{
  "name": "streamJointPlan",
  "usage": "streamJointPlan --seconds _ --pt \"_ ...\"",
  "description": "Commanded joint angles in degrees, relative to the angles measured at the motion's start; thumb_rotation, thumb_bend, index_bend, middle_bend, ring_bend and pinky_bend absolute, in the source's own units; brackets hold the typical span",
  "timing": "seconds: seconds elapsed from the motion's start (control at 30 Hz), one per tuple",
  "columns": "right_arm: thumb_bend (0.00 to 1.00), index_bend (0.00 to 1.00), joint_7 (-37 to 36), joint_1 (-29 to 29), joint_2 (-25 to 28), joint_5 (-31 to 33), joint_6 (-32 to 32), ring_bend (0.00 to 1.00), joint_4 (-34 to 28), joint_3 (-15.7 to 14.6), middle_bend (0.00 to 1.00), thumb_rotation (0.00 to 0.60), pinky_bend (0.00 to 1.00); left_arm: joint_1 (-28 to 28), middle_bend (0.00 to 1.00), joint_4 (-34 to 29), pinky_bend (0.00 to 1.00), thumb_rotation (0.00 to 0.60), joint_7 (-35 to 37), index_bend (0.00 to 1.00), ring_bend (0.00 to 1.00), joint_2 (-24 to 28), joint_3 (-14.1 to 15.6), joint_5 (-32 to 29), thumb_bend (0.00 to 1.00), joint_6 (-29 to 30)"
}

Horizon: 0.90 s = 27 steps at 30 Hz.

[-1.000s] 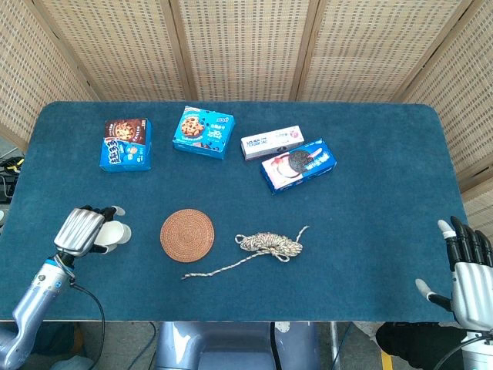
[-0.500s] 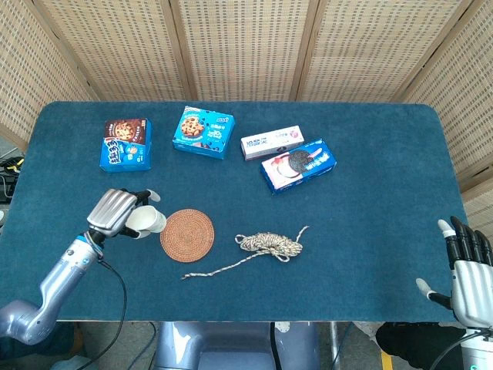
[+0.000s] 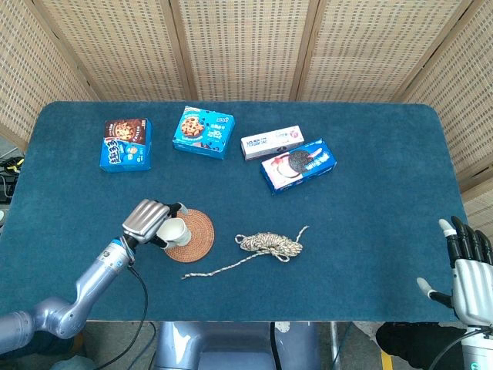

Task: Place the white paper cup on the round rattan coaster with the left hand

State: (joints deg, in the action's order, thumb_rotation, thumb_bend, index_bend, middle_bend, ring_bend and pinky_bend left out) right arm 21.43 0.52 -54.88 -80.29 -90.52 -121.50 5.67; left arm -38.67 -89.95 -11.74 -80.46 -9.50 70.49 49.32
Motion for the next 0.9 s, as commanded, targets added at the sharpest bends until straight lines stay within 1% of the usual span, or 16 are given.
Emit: streamJointPlan --seconds 0.03,0.4,0.47,0.57,0.6,0.67,0.73,0.8,0.9 --pt "0.0 0.03 -0.1 -0.1 0.0 0.1 0.1 0.0 0.1 0.0 0.0 0.6 0.0 -0.8 0.51 0.5 0.49 0.6 -1.6 0.34 0.56 -1.2 0.1 -1.5 0.01 -0.1" --pt "0.0 0.02 -0.7 -0.2 0.1 0.5 0.2 0.0 0.3 0.1 0.0 0.6 0.0 -2.3 0.49 1.7 0.48 0.6 -7.2 0.33 0.54 -3.6 0.6 -6.2 0.01 0.6" --pt "0.0 0.02 -0.9 -0.3 0.2 0.5 0.2 0.0 0.3 0.1 0.0 0.6 0.0 -2.6 0.47 1.8 0.46 0.6 -7.8 0.32 0.51 -3.8 0.7 -6.7 0.01 0.6" --pt "0.0 0.02 -1.1 -0.3 0.2 0.6 0.2 0.0 0.4 0.1 0.0 0.6 0.0 -3.1 0.42 2.0 0.39 0.6 -8.9 0.3 0.46 -4.1 1.0 -7.9 0.01 0.2" --pt "0.0 0.02 -1.1 -0.3 0.3 0.6 0.2 0.0 0.4 0.1 0.0 0.6 0.0 -3.3 0.39 1.9 0.36 0.6 -9.2 0.28 0.42 -4.2 1.1 -8.3 0.01 0.0" --pt "0.0 0.02 -1.3 -0.3 0.3 0.7 0.2 0.0 0.4 0.1 0.0 0.6 0.0 -3.5 0.27 1.7 0.32 0.6 -9.4 0.19 0.3 -4.2 1.1 -9.1 0.01 -0.1" --pt "0.0 0.02 -1.5 -0.3 0.4 0.7 0.2 0.0 0.4 0.1 0.0 0.6 0.0 -3.5 0.11 1.7 0.25 0.6 -9.4 0.04 0.15 -4.3 1.2 -9.3 0.01 0.0" --pt "0.0 0.02 -1.6 -0.3 0.4 0.6 0.1 0.0 0.5 0.1 0.0 0.6 0.0 -3.7 0.04 1.3 0.22 0.6 -9.4 0.0 0.08 -3.9 1.5 -9.5 0.0 -0.4" --pt "0.0 0.02 -1.6 -0.3 0.4 0.6 0.1 0.0 0.4 0.1 0.0 0.6 0.0 -3.7 0.01 0.6 0.2 0.6 -9.4 0.0 0.04 -3.4 1.6 -9.2 0.0 0.1"
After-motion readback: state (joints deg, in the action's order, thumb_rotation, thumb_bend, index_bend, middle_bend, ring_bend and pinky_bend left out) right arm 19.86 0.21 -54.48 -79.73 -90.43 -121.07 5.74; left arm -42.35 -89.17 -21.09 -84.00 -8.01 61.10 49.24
